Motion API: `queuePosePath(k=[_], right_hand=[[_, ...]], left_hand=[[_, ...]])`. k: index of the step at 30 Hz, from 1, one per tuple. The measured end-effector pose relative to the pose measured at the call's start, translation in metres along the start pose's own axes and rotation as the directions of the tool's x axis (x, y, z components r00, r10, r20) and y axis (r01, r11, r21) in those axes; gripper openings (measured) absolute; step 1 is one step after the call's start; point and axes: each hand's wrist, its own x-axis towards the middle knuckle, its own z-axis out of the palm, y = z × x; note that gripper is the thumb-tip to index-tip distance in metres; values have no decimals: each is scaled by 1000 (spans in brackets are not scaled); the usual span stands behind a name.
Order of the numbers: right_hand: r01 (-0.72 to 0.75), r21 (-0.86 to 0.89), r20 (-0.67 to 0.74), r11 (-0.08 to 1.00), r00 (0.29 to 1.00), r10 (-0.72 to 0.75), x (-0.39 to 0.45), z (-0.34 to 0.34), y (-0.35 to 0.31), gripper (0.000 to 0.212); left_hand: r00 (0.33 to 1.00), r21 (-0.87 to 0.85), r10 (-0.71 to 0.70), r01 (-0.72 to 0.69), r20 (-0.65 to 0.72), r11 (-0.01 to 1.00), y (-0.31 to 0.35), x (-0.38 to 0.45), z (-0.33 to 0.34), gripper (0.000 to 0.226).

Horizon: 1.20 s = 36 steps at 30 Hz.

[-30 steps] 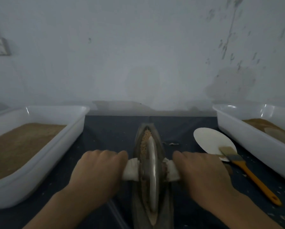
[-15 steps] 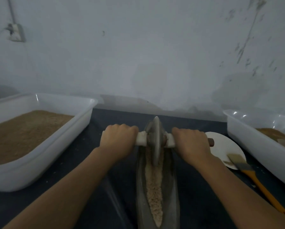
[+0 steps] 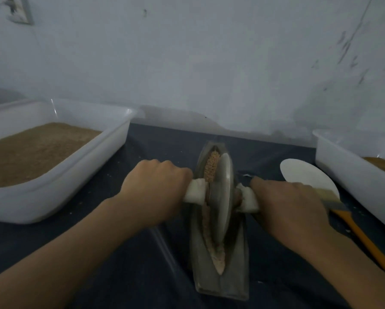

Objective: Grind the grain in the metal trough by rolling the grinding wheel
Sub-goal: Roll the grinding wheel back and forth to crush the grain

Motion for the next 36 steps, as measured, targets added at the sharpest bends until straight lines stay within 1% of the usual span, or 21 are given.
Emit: queuePosePath(k=[2, 4, 6, 9, 12, 14, 16, 18, 20, 21, 22, 24, 26, 28, 30, 33, 36], right_hand=[[-34, -67, 21, 997, 999, 36, 19, 16, 4, 44], [-45, -121, 10, 992, 999, 47, 42, 32, 9, 47], [-40, -167, 13, 985, 999, 43, 60, 43, 15, 43], [-53, -183, 31, 982, 998, 60, 73, 48, 21, 34], [-68, -147, 57, 987, 995, 77, 63, 44, 18, 35], [-47, -89, 46, 995, 998, 52, 44, 30, 11, 43], [-10, -14, -28, 1000, 1000, 10, 21, 9, 3, 46], [12, 39, -48, 999, 999, -10, -3, -5, -2, 47], [-1, 78, -8, 997, 1000, 1, -17, -13, -4, 54], [-11, 74, 14, 997, 1000, 10, -20, -14, -4, 56], [-24, 48, 43, 999, 999, 22, -20, -13, -4, 55], [-44, -26, 107, 999, 993, 46, -12, -8, -2, 52], [-45, -89, 109, 995, 993, 55, 3, 6, 3, 42], [-43, -76, 92, 996, 995, 50, 25, 22, 9, 39], [-32, -114, 70, 993, 997, 41, 50, 35, 17, 38], [-45, -187, 57, 981, 997, 56, 76, 46, 23, 29], [-46, -197, 69, 979, 996, 60, 76, 40, 18, 30]], left_hand=[[999, 12, -39, 40, -21, 999, 1, 18, 12, 32], [996, -1, -81, 81, -45, 997, -1, 37, 26, 27], [992, -29, -113, 112, -63, 993, -7, 52, 37, 25], [993, -43, -111, 109, -48, 993, -11, 66, 41, 24], [993, -6, -101, 101, -57, 995, -6, 61, 34, 25], [996, 15, -74, 75, -51, 997, -1, 45, 25, 27], [999, -10, -26, 26, -25, 1000, 0, 23, 15, 31], [998, -36, 47, -49, -32, 998, 1, 1, 2, 43], [985, 28, 154, -152, -74, 988, 1, -12, -12, 58], [983, 47, 170, -167, -75, 985, 0, -12, -18, 60], [984, 62, 172, -169, -46, 984, 0, -10, -20, 57], [990, 63, 136, -133, -43, 989, 2, 2, -6, 46], [996, 50, 63, -59, -67, 997, 2, 21, 9, 37], [998, 28, 4, -2, -64, 1000, -2, 39, 24, 31], [998, -14, -39, 38, -51, 999, -7, 53, 37, 28], [995, -51, -88, 86, -51, 995, -12, 67, 48, 26], [993, -62, -115, 114, -5, 992, -10, 65, 44, 25]])
